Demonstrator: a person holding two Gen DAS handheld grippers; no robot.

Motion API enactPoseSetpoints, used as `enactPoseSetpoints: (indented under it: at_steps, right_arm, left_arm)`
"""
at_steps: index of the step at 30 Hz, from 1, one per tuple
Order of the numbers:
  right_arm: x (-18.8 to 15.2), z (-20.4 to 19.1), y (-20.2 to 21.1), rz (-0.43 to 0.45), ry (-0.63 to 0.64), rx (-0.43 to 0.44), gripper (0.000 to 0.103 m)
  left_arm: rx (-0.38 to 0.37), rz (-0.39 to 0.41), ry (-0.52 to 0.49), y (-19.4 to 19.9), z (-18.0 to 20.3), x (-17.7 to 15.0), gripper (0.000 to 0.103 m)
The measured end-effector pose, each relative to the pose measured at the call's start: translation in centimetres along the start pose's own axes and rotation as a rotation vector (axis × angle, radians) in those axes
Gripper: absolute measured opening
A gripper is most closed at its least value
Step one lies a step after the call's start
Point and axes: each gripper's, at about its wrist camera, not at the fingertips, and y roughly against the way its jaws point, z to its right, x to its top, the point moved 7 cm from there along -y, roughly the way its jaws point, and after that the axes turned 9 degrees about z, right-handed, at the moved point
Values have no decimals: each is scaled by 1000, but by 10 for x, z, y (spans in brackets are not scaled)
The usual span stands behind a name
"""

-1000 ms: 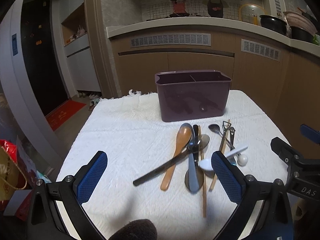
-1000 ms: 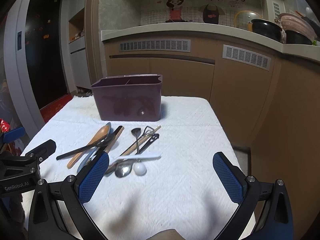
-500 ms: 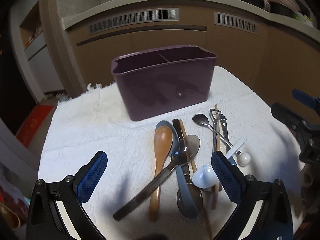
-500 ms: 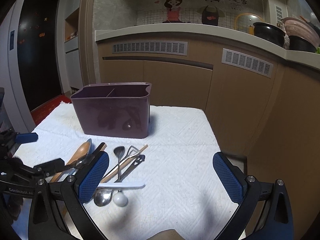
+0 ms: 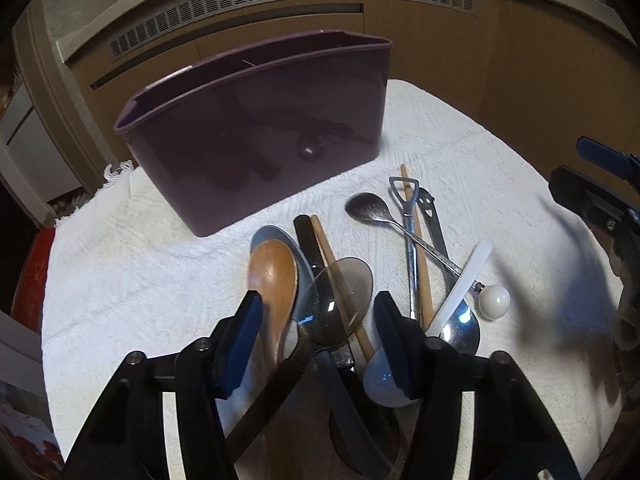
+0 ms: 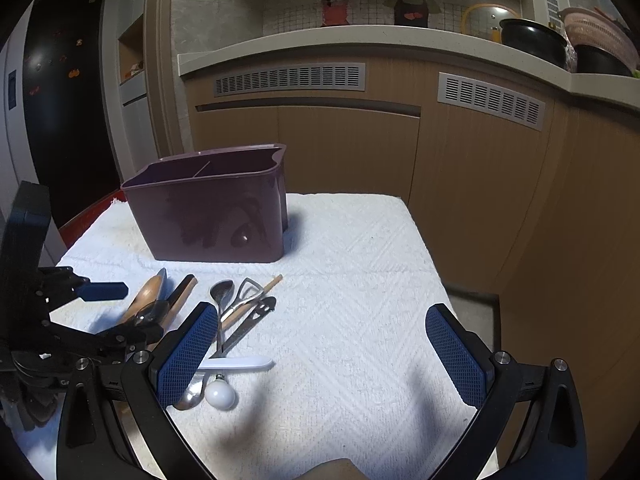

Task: Organize utensils
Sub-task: 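Grasp the black-handled spoon with the left tool while the right tool grasps the blue plastic spoon, then lift both held spoons and carry them over the purple utensil holder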

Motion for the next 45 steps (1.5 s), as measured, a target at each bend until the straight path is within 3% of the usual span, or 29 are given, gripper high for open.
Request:
enactPoseSetpoints:
  at_steps: [12, 14, 15, 21, 24, 29, 31, 33, 35, 39, 45]
  right_arm:
    - [-4, -2, -1, -11, 7, 9, 103]
    - [-4, -4, -3, -19, 8, 16, 103]
    - [-4, -7, -4, -30, 7, 31, 103]
    - [-9, -39, -20, -115, 50, 141, 100]
    - [-10, -61, -30, -165, 80, 198, 90]
    - [-5, -101, -37, -173, 155, 260, 86]
    - [-4, -119, -40, -184, 187, 297, 77]
    - [-6, -136, -47, -215, 214, 333, 54]
    - [-10, -149, -54, -241, 229, 353, 41]
    - [-11, -167, -75, -264, 238, 346, 35]
    - [-9, -178, -105, -292, 229, 314, 35]
  left_arm:
    - [-6, -49, 52, -15, -9, 1, 49]
    - [-22, -50, 83, -13, -14, 1, 42]
    - [-20, -42, 98, -11, -17, 1, 33]
    - [20, 87, 160, 29, -37, 2, 32]
    - [29, 158, 196, 59, -50, 1, 32]
    - [66, 245, 280, 101, -78, -4, 31]
    - [100, 278, 307, 114, -90, -6, 30]
    - [139, 298, 325, 122, -100, -6, 30]
    - [148, 307, 363, 125, -111, -10, 30]
    - [139, 321, 432, 127, -130, -17, 30]
    - [109, 343, 473, 130, -139, -22, 30]
